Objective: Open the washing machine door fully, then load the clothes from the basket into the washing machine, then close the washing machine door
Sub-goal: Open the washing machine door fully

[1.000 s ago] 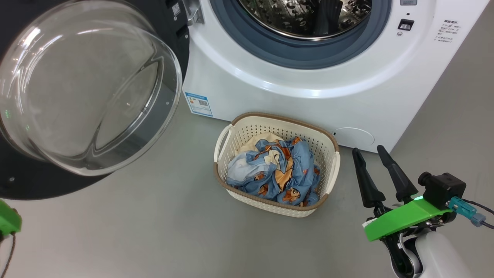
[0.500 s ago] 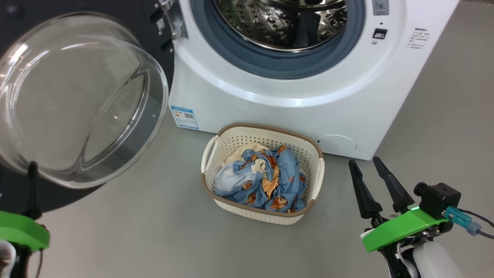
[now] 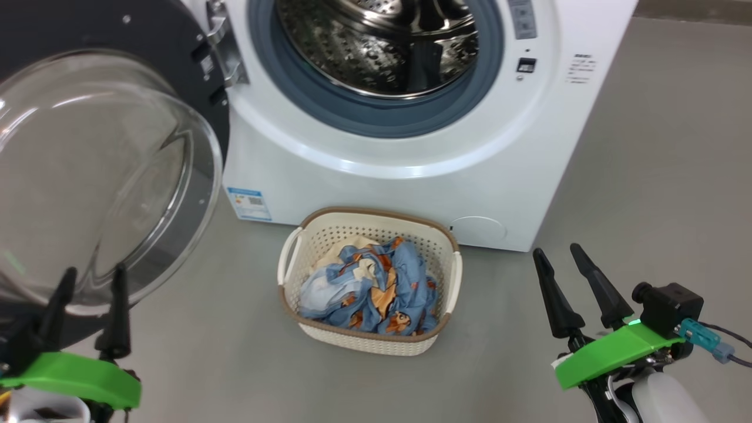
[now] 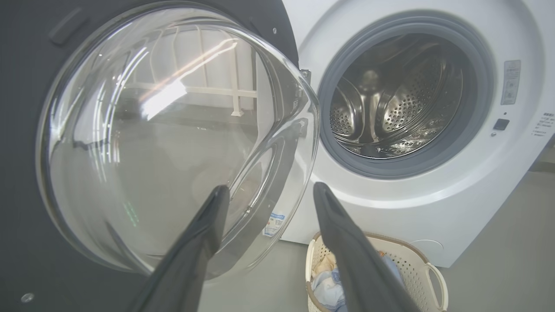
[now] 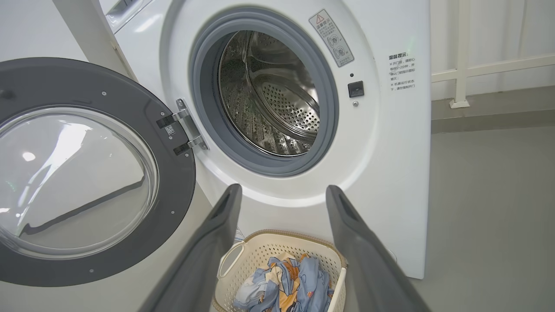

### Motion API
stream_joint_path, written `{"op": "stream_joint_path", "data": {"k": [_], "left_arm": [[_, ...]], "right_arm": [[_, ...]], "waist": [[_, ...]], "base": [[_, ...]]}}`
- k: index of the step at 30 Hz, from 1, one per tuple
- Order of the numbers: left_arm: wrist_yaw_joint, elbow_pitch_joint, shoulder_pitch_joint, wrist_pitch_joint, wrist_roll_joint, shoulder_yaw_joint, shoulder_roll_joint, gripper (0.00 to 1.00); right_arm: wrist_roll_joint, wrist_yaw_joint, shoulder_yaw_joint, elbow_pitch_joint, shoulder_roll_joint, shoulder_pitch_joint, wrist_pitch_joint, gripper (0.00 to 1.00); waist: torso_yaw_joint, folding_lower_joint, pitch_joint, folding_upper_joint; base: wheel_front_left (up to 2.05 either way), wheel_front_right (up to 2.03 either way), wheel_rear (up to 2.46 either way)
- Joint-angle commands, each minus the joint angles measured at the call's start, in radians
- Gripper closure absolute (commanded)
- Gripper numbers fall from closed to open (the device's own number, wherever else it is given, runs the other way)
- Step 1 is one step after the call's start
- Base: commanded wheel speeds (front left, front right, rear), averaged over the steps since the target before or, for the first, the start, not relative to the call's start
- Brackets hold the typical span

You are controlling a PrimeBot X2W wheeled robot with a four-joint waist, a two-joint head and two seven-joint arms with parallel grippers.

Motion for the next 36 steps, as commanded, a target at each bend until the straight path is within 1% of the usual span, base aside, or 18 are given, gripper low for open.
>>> {"op": "stream_joint_path", "data": {"k": [1, 6, 12, 19, 26, 36], "left_arm": [[0.012, -0.038, -0.014, -0.009, 0.005, 0.034, 0.027, 0.0], [0.027, -0.053, 0.013, -0.027, 0.015, 0.017, 0.002, 0.0], [0.037, -0.053, 0.034, -0.055, 0.034, 0.005, -0.016, 0.0], [0.038, -0.055, 0.054, -0.08, 0.048, 0.004, -0.039, 0.0], [0.033, -0.053, 0.062, -0.088, 0.059, -0.006, -0.06, 0.0], [0.004, -0.04, 0.068, -0.093, 0.06, -0.008, -0.076, 0.0]], "right_arm": [[-0.002, 0.002, 0.019, -0.026, -0.007, 0.007, -0.012, 0.0], [-0.011, 0.002, 0.024, -0.029, -0.017, 0.009, -0.012, 0.0], [-0.021, 0.002, 0.018, -0.032, -0.023, -0.001, -0.012, 0.0], [-0.038, 0.002, 0.025, -0.035, -0.03, -0.016, -0.012, 0.0], [-0.048, 0.002, 0.021, -0.034, -0.042, -0.018, -0.012, 0.0], [-0.069, 0.002, 0.01, -0.037, -0.058, -0.019, -0.012, 0.0]], "waist": [[-0.03, 0.0, -0.017, 0.0], [-0.077, 0.0, -0.029, 0.0], [-0.139, 0.0, -0.034, 0.0], [-0.198, 0.0, -0.043, 0.0], [-0.216, 0.0, -0.048, 0.0], [-0.233, 0.0, -0.041, 0.0]], "base": [[0.0, 0.0, 0.0], [0.0, 0.0, 0.0], [0.0, 0.0, 0.0], [0.0, 0.0, 0.0], [0.0, 0.0, 0.0], [0.0, 0.0, 0.0]]}}
